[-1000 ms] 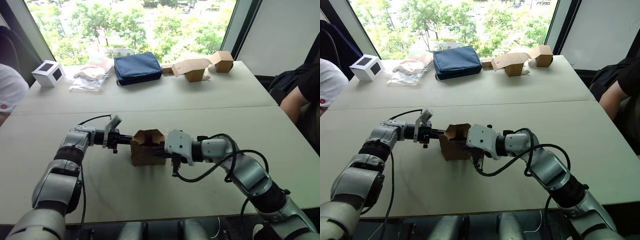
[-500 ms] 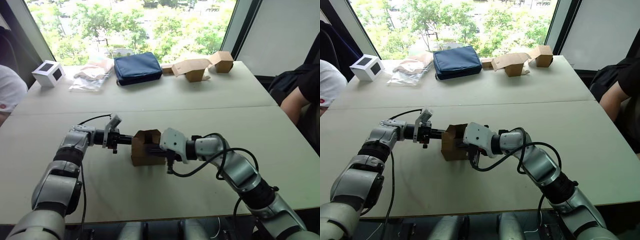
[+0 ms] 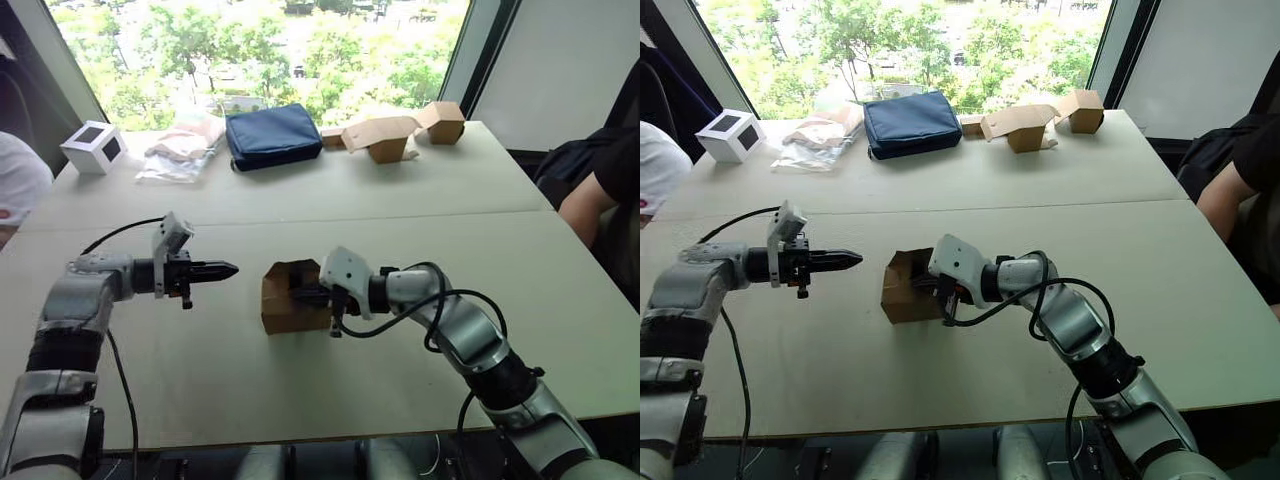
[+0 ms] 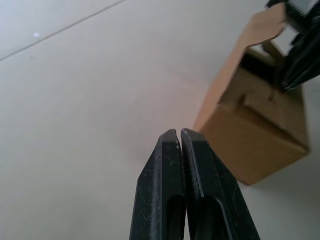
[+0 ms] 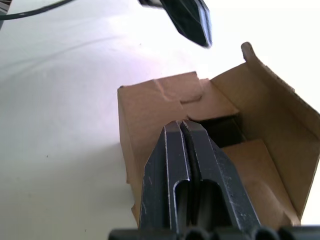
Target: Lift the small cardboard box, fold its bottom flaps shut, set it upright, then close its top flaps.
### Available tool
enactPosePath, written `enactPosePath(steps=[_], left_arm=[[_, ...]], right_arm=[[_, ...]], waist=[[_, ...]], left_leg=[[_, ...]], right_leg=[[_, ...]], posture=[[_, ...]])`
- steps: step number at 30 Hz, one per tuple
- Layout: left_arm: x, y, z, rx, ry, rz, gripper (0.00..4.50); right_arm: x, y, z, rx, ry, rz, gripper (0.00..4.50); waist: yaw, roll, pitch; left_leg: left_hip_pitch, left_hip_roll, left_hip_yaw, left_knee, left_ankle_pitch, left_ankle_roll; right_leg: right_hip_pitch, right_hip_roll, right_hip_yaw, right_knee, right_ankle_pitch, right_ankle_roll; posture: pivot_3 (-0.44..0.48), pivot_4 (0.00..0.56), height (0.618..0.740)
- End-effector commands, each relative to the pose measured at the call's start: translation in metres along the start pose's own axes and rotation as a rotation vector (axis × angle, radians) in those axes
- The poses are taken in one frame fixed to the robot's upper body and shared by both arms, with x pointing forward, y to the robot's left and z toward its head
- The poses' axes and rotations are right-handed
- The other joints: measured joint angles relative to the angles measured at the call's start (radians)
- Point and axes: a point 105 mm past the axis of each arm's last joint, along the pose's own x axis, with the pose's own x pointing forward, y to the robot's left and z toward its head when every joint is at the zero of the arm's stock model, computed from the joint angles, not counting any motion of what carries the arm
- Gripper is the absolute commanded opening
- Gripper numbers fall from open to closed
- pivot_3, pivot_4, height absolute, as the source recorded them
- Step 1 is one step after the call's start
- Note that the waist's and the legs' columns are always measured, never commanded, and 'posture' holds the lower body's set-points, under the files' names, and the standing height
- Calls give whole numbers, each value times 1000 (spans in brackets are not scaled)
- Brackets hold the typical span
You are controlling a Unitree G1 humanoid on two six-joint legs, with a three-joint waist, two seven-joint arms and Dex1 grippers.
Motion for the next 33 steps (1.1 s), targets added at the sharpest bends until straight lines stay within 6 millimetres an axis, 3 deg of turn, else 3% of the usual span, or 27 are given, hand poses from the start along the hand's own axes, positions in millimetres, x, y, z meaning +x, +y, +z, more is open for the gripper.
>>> enactPosePath(steps=[1, 9, 15, 22, 27, 30, 33], left_arm=[[0, -36, 20, 54, -28, -60, 95], [23, -59, 2, 12, -17, -76, 95], [33, -57, -4, 1, -22, -67, 95], [39, -57, -7, -14, -27, -95, 95], [40, -56, -9, -16, -21, -104, 95], [41, -56, -10, -14, -20, -110, 95], [40, -57, -11, -13, -20, -112, 95]], right_arm=[[-1, -5, 15, -9, -70, 0, 0], [3, -6, 11, 0, -69, 16, 0], [3, -9, 13, -6, -78, 11, 0], [-23, -7, 57, -8, -301, 64, 0], [-28, -39, 72, 13, -336, -89, 0], [-17, -65, 53, -37, -163, -248, 0], [-10, -66, 41, -74, -84, -252, 0]], waist=[[2, 0, 0], [-2, 0, 0], [-2, 0, 0], [-1, 0, 0], [-2, 0, 0], [-4, 0, 0], [-2, 0, 0]], left_leg=[[0, 0, 0, 0, 0, 0], [2, 0, -1, -2, 0, -1], [2, 0, 0, -2, 0, -1], [2, 0, 0, -2, 0, -1], [2, 0, 0, -3, 1, -1], [2, 0, 0, -4, 1, -2], [2, 0, 0, -4, 1, -2]], right_leg=[[0, 0, 0, 0, 0, 0], [1, 1, 0, 0, 0, 0], [1, 0, 0, -1, 0, 0], [1, 0, 0, -1, 0, 0], [1, 0, 0, -1, 0, 0], [0, 0, 0, -1, 0, -1], [-1, 0, 0, -1, 0, -1]], posture=[[0, 150, 740], [0, 150, 740], [0, 150, 740], [0, 150, 740], [0, 150, 740], [0, 150, 740], [0, 150, 740]])
